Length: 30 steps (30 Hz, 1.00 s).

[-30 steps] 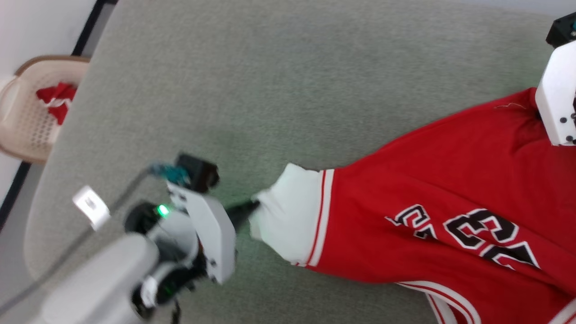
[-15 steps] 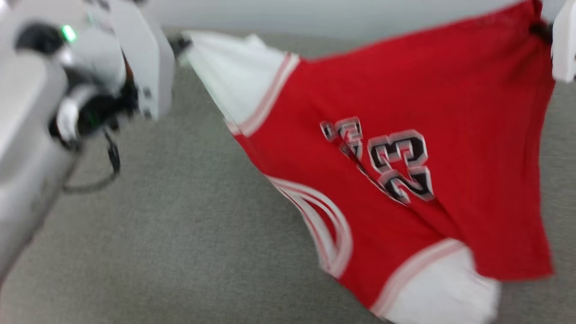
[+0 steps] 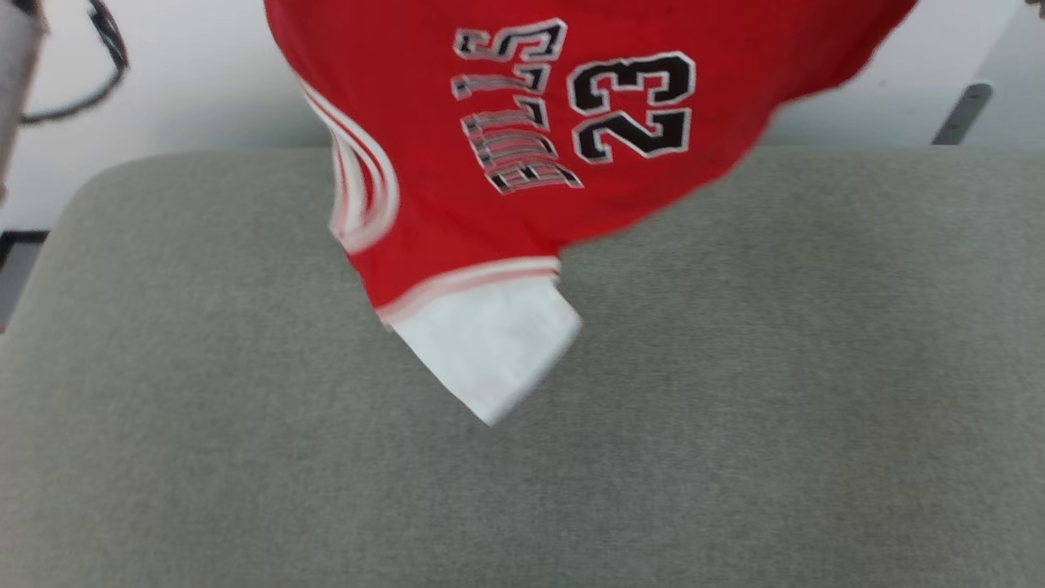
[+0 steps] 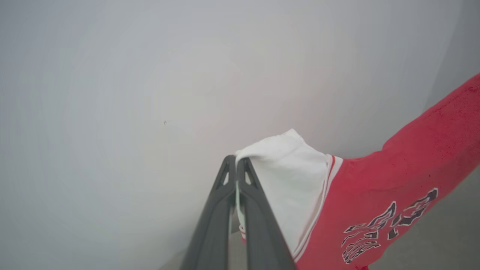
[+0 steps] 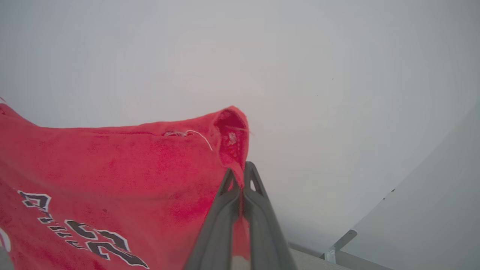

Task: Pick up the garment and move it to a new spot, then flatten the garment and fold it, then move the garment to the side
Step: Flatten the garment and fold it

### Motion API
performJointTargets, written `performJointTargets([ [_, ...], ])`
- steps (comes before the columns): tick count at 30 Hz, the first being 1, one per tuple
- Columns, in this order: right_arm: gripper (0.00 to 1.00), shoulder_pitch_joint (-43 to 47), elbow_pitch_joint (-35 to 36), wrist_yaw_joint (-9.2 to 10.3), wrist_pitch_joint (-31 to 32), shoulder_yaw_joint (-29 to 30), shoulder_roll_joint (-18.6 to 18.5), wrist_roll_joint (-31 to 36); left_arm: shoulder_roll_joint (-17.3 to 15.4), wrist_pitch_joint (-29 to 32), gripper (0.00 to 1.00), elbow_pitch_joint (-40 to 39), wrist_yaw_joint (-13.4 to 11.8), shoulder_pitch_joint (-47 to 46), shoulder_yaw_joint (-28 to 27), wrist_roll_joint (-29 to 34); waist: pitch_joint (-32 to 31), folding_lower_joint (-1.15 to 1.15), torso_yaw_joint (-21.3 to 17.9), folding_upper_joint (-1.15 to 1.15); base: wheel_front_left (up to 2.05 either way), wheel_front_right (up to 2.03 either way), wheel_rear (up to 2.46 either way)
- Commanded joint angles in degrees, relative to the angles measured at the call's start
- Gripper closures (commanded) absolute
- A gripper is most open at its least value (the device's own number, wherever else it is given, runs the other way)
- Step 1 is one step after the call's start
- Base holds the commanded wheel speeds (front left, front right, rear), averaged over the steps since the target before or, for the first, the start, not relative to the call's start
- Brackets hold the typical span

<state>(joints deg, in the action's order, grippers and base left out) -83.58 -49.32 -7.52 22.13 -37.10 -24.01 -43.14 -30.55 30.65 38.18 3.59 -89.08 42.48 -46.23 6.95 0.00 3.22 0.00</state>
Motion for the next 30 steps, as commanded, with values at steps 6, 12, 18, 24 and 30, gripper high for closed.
performJointTargets([
  [6,1.00,-3.7,-1.9,0.06,-2.7,1.5,2.2,2.2,1.8,-5.1,1.00,7.4,2.1,-7.3,1.0,2.9,2.9,0.00,-3.1,0.00,0.00,0.00,0.00],
  [12,1.00,-8.2,-6.0,0.06,-6.2,3.7,4.7,3.9,3.7,-8.5,1.00,13.8,3.0,-13.9,1.6,4.4,12.1,0.00,-4.0,0.00,0.00,0.00,0.00],
  [18,1.00,-15.2,-13.3,0.06,-14.6,5.5,8.8,8.3,5.8,-18.4,1.00,18.6,0.8,-21.2,2.2,8.3,22.2,0.00,-5.0,0.00,0.00,0.00,0.00],
  [24,1.00,-24.3,-19.5,0.06,-36.3,8.9,9.4,20.1,8.9,-38.1,1.00,20.7,-3.6,-31.3,0.4,11.8,30.9,0.00,-3.0,0.00,0.00,0.00,0.00],
  [30,1.00,-24.2,-9.7,0.06,-37.2,15.3,8.2,33.4,9.0,-45.7,1.00,15.7,-0.4,-34.5,-3.1,13.3,38.5,0.00,-0.3,0.00,0.00,0.00,0.00],
])
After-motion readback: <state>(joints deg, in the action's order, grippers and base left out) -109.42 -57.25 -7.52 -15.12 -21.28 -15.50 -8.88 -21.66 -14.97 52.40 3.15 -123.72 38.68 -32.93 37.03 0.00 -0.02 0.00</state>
